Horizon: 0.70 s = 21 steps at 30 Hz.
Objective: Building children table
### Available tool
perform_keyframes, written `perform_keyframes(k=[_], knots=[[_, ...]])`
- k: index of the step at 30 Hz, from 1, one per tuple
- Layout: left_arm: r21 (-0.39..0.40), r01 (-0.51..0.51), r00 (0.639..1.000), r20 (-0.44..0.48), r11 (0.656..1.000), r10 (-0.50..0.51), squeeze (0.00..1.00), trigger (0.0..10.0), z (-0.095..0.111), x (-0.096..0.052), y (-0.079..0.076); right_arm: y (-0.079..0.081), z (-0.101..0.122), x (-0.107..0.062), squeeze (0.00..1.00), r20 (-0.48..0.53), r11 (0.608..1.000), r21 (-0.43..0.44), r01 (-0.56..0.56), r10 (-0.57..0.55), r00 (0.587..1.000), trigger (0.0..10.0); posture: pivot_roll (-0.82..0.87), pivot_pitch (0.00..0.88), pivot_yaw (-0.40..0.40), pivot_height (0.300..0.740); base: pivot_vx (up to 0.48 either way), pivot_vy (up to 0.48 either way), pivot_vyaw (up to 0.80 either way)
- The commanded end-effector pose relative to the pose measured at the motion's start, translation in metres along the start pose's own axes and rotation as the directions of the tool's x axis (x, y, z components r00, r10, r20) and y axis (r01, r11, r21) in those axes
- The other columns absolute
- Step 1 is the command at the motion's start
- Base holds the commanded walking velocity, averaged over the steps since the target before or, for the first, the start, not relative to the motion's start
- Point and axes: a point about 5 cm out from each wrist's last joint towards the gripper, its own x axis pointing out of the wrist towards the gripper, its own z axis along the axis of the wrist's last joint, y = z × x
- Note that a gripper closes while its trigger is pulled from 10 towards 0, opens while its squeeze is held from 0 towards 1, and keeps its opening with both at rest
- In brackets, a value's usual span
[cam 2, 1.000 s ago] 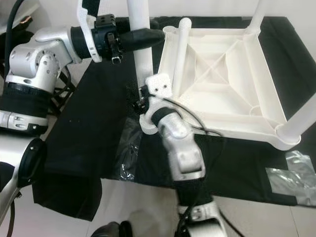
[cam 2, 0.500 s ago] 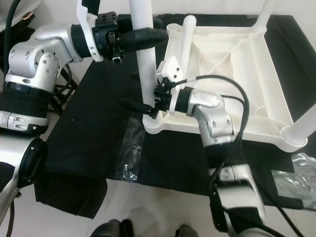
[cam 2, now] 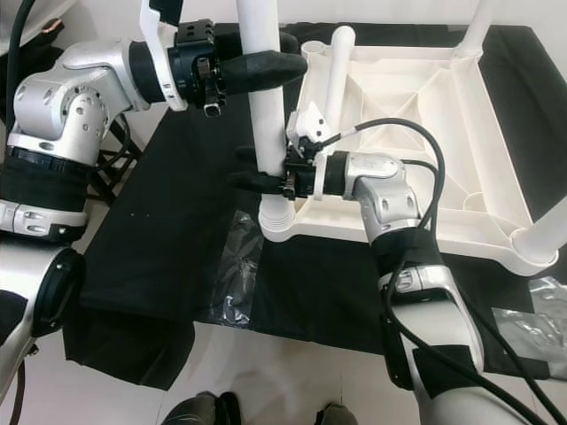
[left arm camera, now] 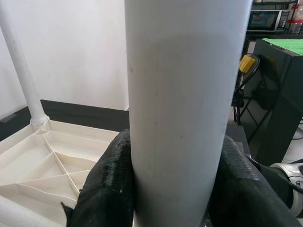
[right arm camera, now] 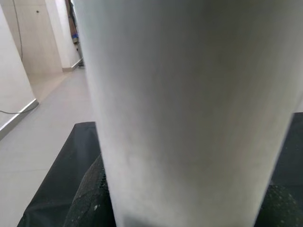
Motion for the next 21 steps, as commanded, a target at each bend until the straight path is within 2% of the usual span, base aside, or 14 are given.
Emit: perform_keyframes(k=[1,2,3,4,5,11,12,13,14,15,16,17,19,21], knots=[[-0.025,0.036,0.998,-0.048,0.999,-0.037,0.0,0.0,-0.011,-0.004,-0.003,0.003,-0.01,-0.002,0.0,-0.003,0.998,0.046,-0.036,0.036,0.999,0.0,0.06,0.161,0.099,0.74,0.0,0.0,0.0],[-0.014,0.027,0.999,-0.046,1.0,-0.028,0.0,0.0,-0.011,-0.003,-0.002,0.002,-0.011,-0.003,0.0,0.003,0.998,0.048,-0.032,0.032,0.999,0.0,0.06,0.161,0.099,0.74,0.0,0.0,0.0],[-0.007,-0.008,0.999,-0.046,1.0,0.007,0.0,9.9,-0.011,-0.002,0.0,0.002,-0.012,-0.003,0.0,0.01,0.999,0.047,-0.02,0.02,1.0,0.0,0.06,0.162,0.098,0.74,0.0,0.0,0.0],[-0.007,-0.008,0.999,-0.046,1.0,0.007,0.0,9.9,-0.011,-0.002,0.0,0.002,-0.012,-0.003,0.0,0.01,0.999,0.047,-0.02,0.02,1.0,0.0,0.06,0.162,0.098,0.74,0.0,0.0,0.0],[-0.007,-0.022,0.999,-0.045,1.0,0.022,1.0,10.0,-0.012,-0.002,0.001,0.002,-0.015,-0.002,0.0,0.009,0.999,0.039,-0.002,0.001,1.0,0.0,0.05,0.164,0.094,0.74,0.0,0.0,0.0],[-0.023,-0.093,0.995,-0.024,0.995,0.092,1.0,10.0,-0.009,-0.012,0.007,0.019,-0.037,0.01,0.0,-0.039,0.984,0.072,0.166,-0.163,0.986,0.0,0.04,0.169,0.073,0.74,0.0,0.0,0.0],[-0.045,-0.119,0.993,-0.023,0.992,0.118,0.0,10.0,-0.009,-0.022,0.009,0.037,-0.055,0.028,0.0,-0.114,0.925,0.089,0.369,-0.358,0.927,0.0,0.03,0.183,0.062,0.74,0.0,0.0,0.0],[-0.045,-0.119,0.993,-0.023,0.992,0.118,0.0,10.0,-0.009,-0.022,0.009,0.037,-0.055,0.028,0.0,-0.114,0.925,0.089,0.369,-0.358,0.927,0.0,0.03,0.183,0.062,0.74,0.0,0.0,0.0],[-0.065,-0.135,0.991,-0.03,0.989,0.133,0.0,10.0,-0.01,-0.031,0.01,0.051,-0.068,0.036,0.0,-0.183,0.768,0.119,0.629,-0.606,0.774,0.0,0.04,0.187,0.064,0.74,0.0,0.0,0.0],[-0.092,-0.126,0.991,-0.059,0.988,0.121,0.0,10.0,-0.015,-0.044,0.007,0.075,-0.077,0.04,0.0,-0.235,0.613,0.14,0.777,-0.742,0.628,0.0,0.04,0.193,0.074,0.74,0.0,0.0,0.0],[-0.092,-0.126,0.991,-0.059,0.988,0.121,0.0,10.0,-0.015,-0.044,0.007,0.075,-0.077,0.04,0.0,-0.235,0.613,0.14,0.777,-0.742,0.628,0.0,0.04,0.193,0.074,0.74,0.0,0.0,0.0],[-0.111,-0.113,0.991,-0.09,0.987,0.103,0.0,10.0,-0.02,-0.055,0.003,0.089,-0.079,0.042,0.0,-0.257,0.517,0.151,0.843,-0.803,0.538,0.0,0.04,0.19,0.081,0.74,0.0,0.0,0.0],[-0.124,-0.109,0.988,-0.124,0.986,0.093,0.0,10.0,-0.027,-0.069,-0.001,0.089,-0.077,0.047,0.0,-0.239,0.489,0.161,0.857,-0.823,0.515,0.0,0.04,0.181,0.09,0.74,0.0,0.0,0.0],[-0.13,-0.108,0.985,-0.145,0.986,0.089,0.0,10.0,-0.031,-0.078,-0.005,0.087,-0.075,0.051,0.0,-0.217,0.493,0.163,0.855,-0.827,0.518,0.0,0.04,0.182,0.089,0.74,0.0,0.0,0.0]])
